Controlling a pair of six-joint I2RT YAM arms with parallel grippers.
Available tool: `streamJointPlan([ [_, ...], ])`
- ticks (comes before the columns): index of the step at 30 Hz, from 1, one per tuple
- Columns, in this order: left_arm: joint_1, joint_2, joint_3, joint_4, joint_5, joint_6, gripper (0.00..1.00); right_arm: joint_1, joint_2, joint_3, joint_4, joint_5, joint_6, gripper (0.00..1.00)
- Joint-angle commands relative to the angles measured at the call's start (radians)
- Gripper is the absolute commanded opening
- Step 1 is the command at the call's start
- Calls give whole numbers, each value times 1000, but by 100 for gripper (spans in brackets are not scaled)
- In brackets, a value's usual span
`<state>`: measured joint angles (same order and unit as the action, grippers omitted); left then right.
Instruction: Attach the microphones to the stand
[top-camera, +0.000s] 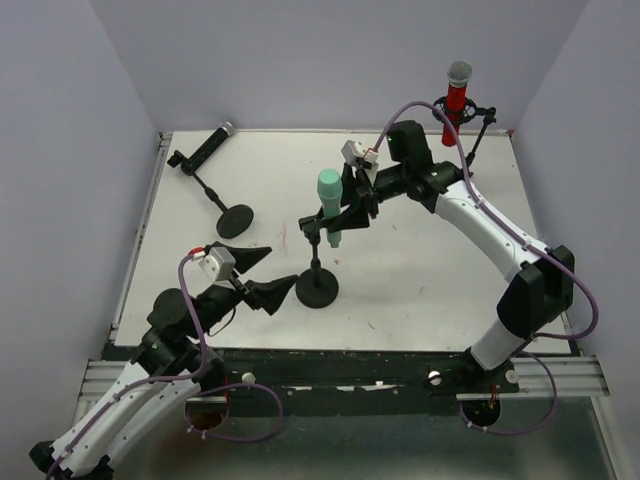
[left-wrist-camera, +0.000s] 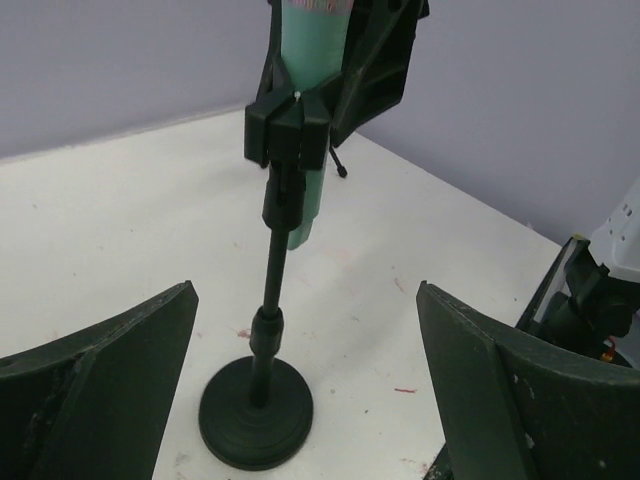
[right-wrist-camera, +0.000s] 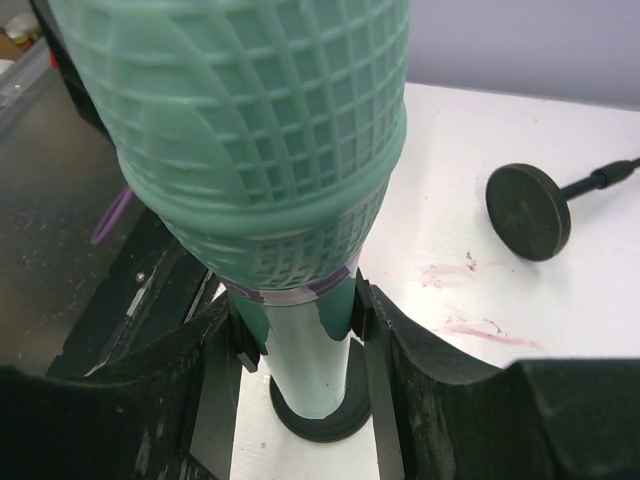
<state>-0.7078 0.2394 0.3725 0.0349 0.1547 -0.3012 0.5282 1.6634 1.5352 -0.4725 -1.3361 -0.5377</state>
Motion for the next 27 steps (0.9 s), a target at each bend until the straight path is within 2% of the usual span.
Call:
streamJointPlan([
  [1,1,3,143,-153,-78,143,99,-2,-123,-6,-14,124,65,40],
  [6,1,34,230,-245,-132,295,98,-111,-267,-58,-28,232,110,39],
  [10,1,90,266,-297,-147,415,98,-305,-353,-72,-61,276,125,39],
  [14,4,109,229,-276,-156,438,98,-494,-399,-87,-69,357,133,39],
  [20,4,41,166,-288,-121,455,98,-805,-323,-23,-71,385,131,39],
  [27,5,-51,132,-329,-90,445,98,-961,-202,23,-5,489,128,38],
])
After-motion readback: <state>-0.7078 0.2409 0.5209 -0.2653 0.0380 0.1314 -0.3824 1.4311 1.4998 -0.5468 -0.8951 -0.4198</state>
